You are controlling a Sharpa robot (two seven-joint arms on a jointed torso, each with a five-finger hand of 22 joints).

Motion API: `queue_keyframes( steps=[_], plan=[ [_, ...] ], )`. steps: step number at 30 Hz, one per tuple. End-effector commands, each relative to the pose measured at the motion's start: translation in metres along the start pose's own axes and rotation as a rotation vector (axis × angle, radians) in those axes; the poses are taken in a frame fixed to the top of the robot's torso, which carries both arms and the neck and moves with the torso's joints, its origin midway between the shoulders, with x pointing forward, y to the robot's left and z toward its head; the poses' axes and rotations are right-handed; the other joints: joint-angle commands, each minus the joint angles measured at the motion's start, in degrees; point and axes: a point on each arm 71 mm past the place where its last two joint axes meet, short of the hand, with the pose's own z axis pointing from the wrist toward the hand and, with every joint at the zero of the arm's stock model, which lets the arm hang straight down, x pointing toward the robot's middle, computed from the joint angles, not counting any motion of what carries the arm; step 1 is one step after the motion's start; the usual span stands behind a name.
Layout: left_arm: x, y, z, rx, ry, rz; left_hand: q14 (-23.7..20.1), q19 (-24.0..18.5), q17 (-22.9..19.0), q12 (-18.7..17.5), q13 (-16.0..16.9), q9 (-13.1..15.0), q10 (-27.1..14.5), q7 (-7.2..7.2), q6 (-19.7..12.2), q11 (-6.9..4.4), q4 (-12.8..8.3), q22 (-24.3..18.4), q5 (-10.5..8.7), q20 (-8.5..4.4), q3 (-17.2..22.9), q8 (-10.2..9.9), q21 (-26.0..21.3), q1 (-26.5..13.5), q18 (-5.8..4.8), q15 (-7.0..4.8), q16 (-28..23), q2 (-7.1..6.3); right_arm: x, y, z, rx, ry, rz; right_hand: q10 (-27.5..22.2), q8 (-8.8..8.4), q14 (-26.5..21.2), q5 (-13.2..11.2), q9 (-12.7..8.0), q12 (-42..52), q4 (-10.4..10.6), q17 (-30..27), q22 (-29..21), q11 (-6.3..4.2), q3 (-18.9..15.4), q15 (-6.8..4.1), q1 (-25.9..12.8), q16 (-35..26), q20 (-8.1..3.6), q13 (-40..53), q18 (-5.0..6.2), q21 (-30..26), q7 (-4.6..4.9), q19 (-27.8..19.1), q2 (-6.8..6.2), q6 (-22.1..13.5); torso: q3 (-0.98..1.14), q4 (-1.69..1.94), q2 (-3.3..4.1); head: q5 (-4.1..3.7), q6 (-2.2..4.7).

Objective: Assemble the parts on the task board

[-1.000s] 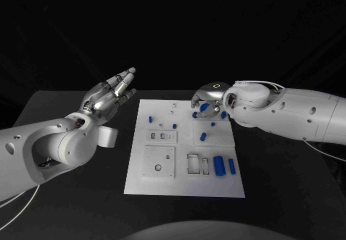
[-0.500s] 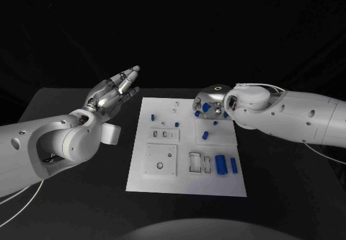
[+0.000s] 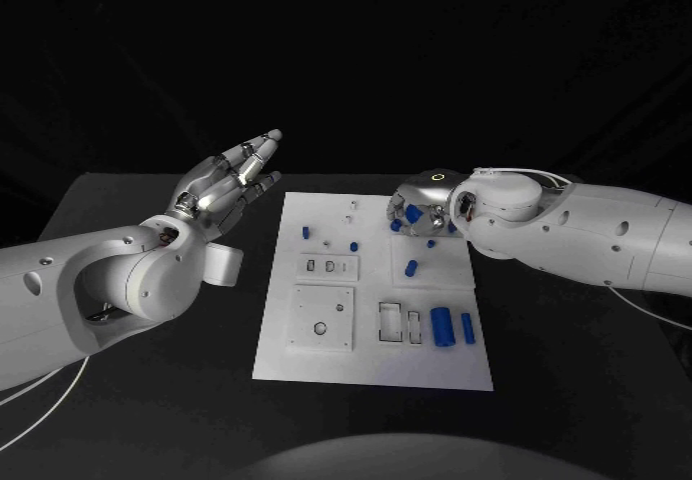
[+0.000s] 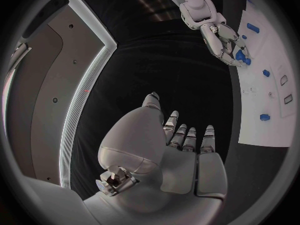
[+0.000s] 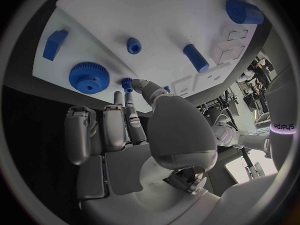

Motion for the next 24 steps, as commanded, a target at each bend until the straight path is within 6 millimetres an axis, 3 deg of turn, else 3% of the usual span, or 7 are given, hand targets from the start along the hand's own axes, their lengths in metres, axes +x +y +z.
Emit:
queue_keyframes(
  steps=[1, 8, 12, 24],
  plan=[
    [0.0027, -0.0011, 0.0007, 0.009, 0.022, -0.004, 0.01, -0.06, 0.04, 0.4, 0.07, 0.08, 0.06, 0.12, 0.51, 0.33, 0.12, 0.1, 0.27, 0.44, 0.0, 0.39, 0.21, 0.48, 0.41, 0.35, -0.03, 0.25, 0.0001, 0.0009, 0.0006, -0.017, -0.016, -0.013, 0.57, -0.01, -0.72, 0.34, 0.22, -0.05, -0.01, -0.66, 5.75, -0.03, 0.61, -0.11, 0.63, -0.51, -0.01, 0.08, 0.39, -0.53, -0.06, -0.77, 0.14, 0.45, 0.02, 0.01, -0.01, -0.11, -0.07],
    [0.0027, -0.0007, 0.0012, 0.007, 0.023, -0.004, 0.04, -0.04, 0.06, 0.43, 0.1, 0.1, 0.24, 0.24, 0.78, 0.45, 0.11, 0.11, 0.43, 0.5, 0.06, 0.49, 0.23, 0.67, 0.42, 0.44, 0.0, 0.32, 0.0022, -0.0005, 0.0017, -0.021, -0.03, -0.009, 1.59, 0.37, -1.09, 1.09, 0.98, 0.0, -0.05, -1.34, 5.62, -0.64, 1.22, -0.46, 1.16, -0.89, -0.26, 0.18, 0.47, -0.78, 0.62, -1.01, 0.78, 1.11, 0.04, -0.03, -0.03, -0.18, -0.27],
    [0.0024, -0.0004, 0.0014, 0.006, 0.023, -0.004, 0.06, -0.03, 0.06, 0.45, 0.11, 0.11, 0.34, 0.32, 0.92, 0.54, 0.09, 0.11, 0.54, 0.54, 0.12, 0.55, 0.24, 0.83, 0.42, 0.51, 0.01, 0.39, 0.0031, -0.0008, 0.0025, -0.026, -0.039, -0.007, 2.95, 0.93, -1.26, 0.45, 1.88, 0.03, -0.03, -1.82, 5.67, -1.52, 1.46, -1.11, 1.57, -1.18, -0.81, 0.19, 0.48, -0.9, 1.59, -1.02, 1.2, 1.88, 0.05, -0.05, -0.03, -0.13, -0.42],
    [0.0013, -0.0001, 0.0013, 0.004, 0.021, -0.004, 0.18, 0.04, 0.12, 0.55, 0.21, 0.2, 1.03, 0.71, 1.9, 0.96, 0.0, 0.15, 1.02, 0.7, 0.4, 0.93, 0.33, 1.74, 0.44, 0.84, 0.11, 0.53, 0.0067, 0.0009, 0.0043, -0.036, -0.036, 0.0, 6.9, 2.48, -1.19, -0.53, 4.28, -0.73, -0.04, -2.44, 6.13, -2.26, 1.5, -1.79, 2.49, -1.61, -1.6, -0.51, 0.36, -0.88, 1.57, -0.62, 1.79, 3.73, 0.08, -0.07, -0.06, 0.02, -0.51]
  ],
)
